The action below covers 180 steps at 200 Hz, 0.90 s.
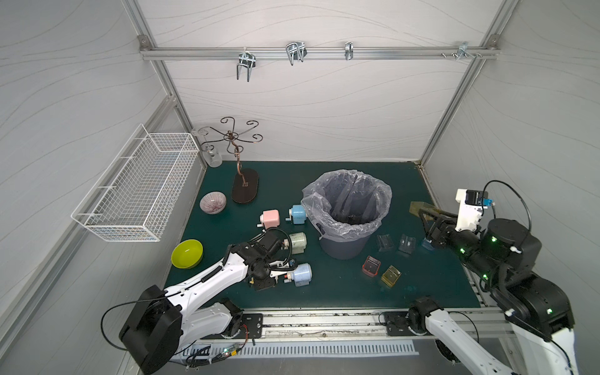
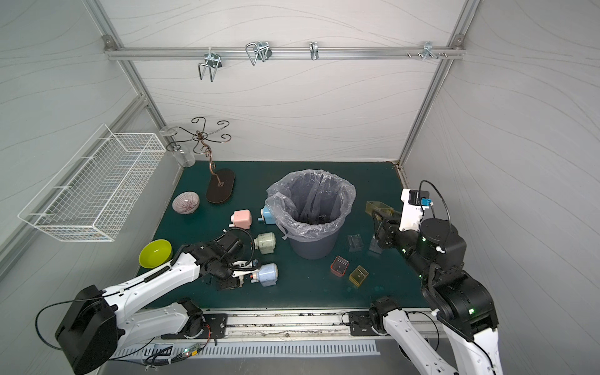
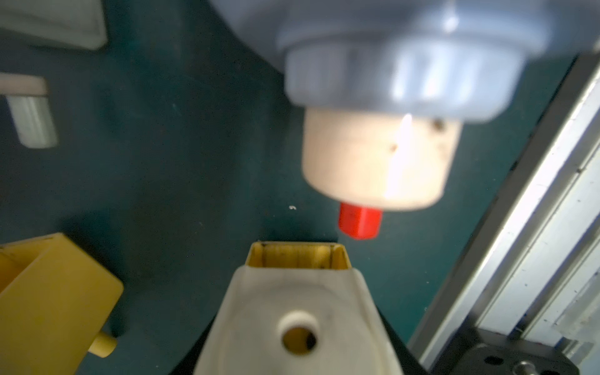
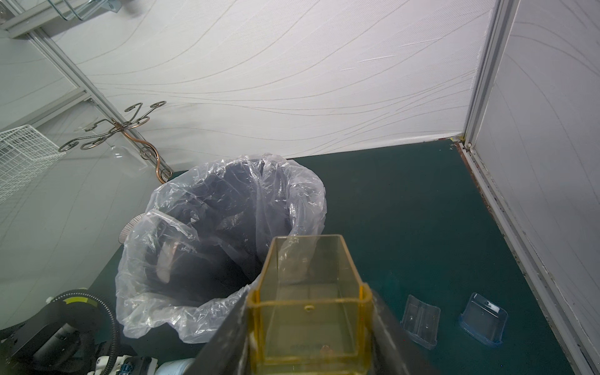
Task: Take out the pencil sharpener tray and clean the shavings
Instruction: Place the pencil sharpener at the center of the board.
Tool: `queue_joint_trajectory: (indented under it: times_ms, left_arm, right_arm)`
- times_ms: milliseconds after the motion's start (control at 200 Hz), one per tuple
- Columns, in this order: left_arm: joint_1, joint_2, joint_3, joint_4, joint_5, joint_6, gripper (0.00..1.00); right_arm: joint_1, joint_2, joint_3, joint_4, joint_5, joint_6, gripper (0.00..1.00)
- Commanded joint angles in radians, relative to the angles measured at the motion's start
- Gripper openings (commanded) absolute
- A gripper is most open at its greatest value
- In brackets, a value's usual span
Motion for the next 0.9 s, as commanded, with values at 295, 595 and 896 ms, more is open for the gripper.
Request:
queue_joint_trajectory:
  times_ms: [295,595,896]
  left_arm:
    - [0.004,-0.094,-0.047,0.017,-0.044,-0.012,0.59]
    - [0.005,-0.103,-0.042,0.018,-0.054,-0.015,0.75]
    - [0.005,-0.100,0.039,0.014,-0.097,-0.048,1.00]
  right_arm:
    - [0.009,-0.039,-0.061,0.050,-0.074,-0.024,0.00]
    - [0.010,-0.049,-0.136,0.071,-0.103,0.000,0.12]
    - [0.008,0.017,-0.116,-0.301,0.273,0.311,0.00]
